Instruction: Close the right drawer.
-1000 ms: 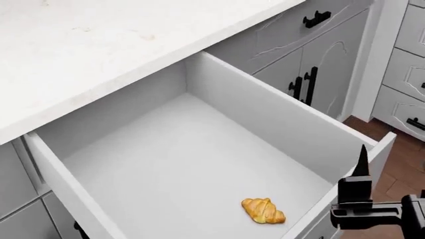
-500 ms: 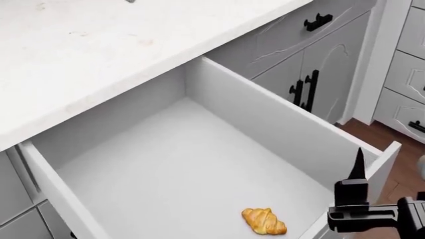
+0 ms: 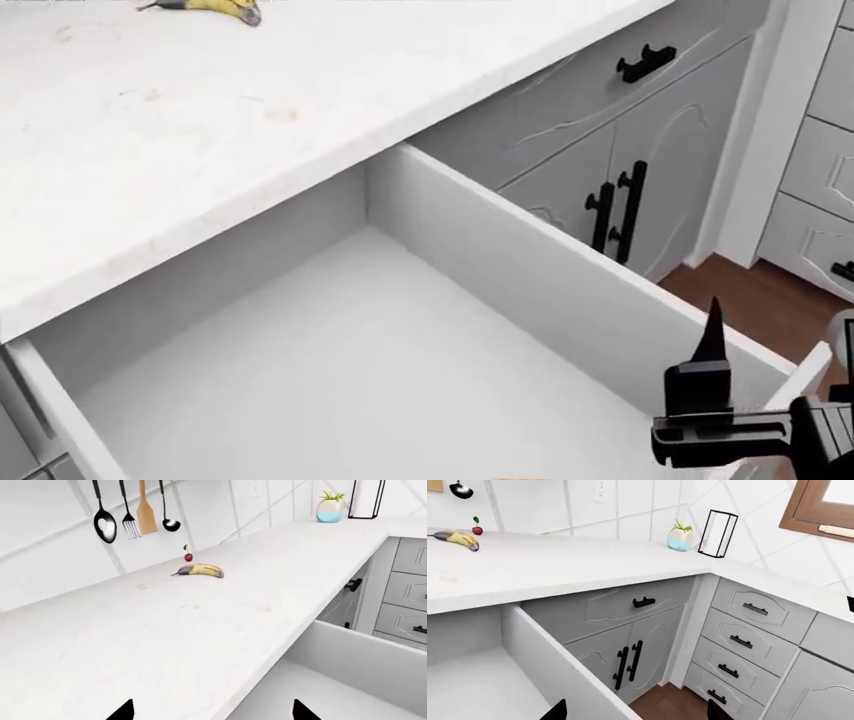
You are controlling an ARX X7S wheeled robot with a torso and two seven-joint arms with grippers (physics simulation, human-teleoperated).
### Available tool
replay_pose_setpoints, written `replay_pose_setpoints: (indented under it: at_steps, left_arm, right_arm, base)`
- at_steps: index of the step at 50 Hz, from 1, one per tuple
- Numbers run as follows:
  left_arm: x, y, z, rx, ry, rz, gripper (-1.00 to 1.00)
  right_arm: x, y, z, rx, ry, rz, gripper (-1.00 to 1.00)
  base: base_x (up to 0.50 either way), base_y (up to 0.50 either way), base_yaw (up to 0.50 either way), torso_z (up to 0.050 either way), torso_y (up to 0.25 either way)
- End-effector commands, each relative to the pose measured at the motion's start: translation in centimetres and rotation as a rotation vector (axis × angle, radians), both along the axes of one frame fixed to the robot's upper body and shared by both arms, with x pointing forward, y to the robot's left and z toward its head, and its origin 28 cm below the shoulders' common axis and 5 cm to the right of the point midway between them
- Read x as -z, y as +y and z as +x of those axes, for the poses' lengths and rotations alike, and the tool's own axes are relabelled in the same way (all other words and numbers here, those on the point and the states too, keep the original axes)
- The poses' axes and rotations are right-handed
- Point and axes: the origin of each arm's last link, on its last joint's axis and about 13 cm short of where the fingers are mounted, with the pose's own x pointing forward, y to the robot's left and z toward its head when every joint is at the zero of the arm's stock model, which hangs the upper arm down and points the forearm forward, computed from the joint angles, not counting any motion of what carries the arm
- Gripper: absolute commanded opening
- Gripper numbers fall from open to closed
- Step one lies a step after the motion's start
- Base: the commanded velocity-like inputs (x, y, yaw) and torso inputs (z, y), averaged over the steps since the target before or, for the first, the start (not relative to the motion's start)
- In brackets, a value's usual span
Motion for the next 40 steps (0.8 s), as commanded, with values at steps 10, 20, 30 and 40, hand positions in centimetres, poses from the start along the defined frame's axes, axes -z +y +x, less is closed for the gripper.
replay_pose_setpoints:
  at_steps: [10,20,30,40]
  left_arm:
    - [0.2,0.1,-0.1,-0.001,0.002,-0.006,1.00]
    - [0.4,0.1,-0.1,0.002,0.006,-0.007,1.00]
    - [0.4,-0.1,0.0,0.005,0.002,-0.008,1.00]
    - [0.9,-0.3,0.1,0.013,0.007,-0.019,1.00]
  right_arm:
    - [-0.2,-0.3,-0.4,0.014,-0.012,0.014,1.00]
    - [1.3,-2.5,-1.2,0.141,0.040,0.059,1.00]
    - [4.4,-4.3,-3.6,0.223,0.118,0.091,1.00]
    - [7.1,-5.3,-6.3,0.218,0.188,0.149,1.00]
  base:
    - [0.04,-0.04,0.00,0.000,0.000]
    - [0.00,0.00,0.00,0.000,0.000]
    - [0.00,0.00,0.00,0.000,0.000]
    - [0.00,0.00,0.00,0.000,0.000]
